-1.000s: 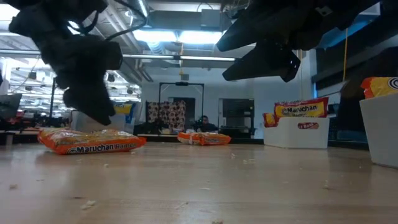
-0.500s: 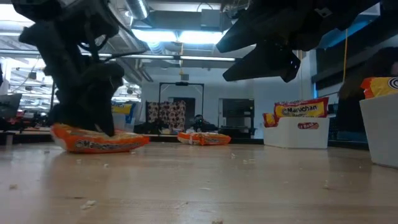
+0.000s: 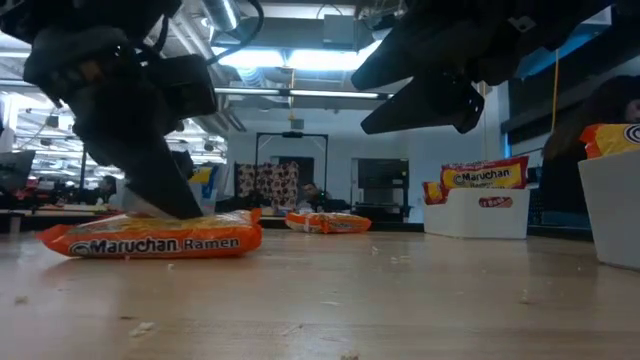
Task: Sort Maruchan noodles
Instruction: Put the bottom orange noodle pack into the gray bin
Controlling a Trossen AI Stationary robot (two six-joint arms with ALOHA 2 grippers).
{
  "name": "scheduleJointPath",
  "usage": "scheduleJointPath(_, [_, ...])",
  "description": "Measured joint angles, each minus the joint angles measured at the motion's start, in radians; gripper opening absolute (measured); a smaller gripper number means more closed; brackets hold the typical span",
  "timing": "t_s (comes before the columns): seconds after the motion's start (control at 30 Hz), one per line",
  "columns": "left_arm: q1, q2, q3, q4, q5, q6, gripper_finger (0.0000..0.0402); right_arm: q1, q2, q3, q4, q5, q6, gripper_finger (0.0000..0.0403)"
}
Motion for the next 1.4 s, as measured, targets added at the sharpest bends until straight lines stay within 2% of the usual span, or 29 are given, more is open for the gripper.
scheduleJointPath(0.1, [-0.004,0.006,0.019,-0.005,0.020,-0.053,0.0215,0.000,0.000,0.000,0.006,0.000,0.002,0.0261])
scheduleJointPath(0.27, [-0.031,-0.050,0.072,-0.027,0.092,-0.058,0.0215,-0.013,0.000,0.002,0.050,-0.011,0.003,0.0261])
scheduleJointPath(0.47, [-0.125,-0.090,0.094,-0.128,0.049,-0.092,0.0215,-0.101,0.000,0.002,0.084,-0.121,0.086,0.0261])
scheduleJointPath(0.57, [-0.201,-0.079,0.091,-0.202,-0.052,-0.111,0.0215,-0.156,0.000,0.017,0.078,-0.183,0.081,0.0261])
scheduleJointPath(0.7, [-0.291,-0.034,0.090,-0.252,-0.323,-0.111,0.0215,-0.238,0.029,0.053,0.078,-0.286,0.055,0.0261])
scheduleJointPath(0.8, [-0.316,0.018,0.090,-0.251,-0.452,-0.111,0.0215,-0.295,0.086,0.109,0.078,-0.361,0.037,0.0261])
scheduleJointPath(1.13, [-0.346,0.168,0.096,-0.082,-0.418,-0.075,0.0215,-0.429,0.293,0.315,0.040,-0.634,-0.017,0.0261])
scheduleJointPath(1.4, [-0.379,0.166,0.092,-0.066,-0.426,-0.024,0.0215,-0.475,0.416,0.479,-0.182,-0.778,-0.010,0.0261])
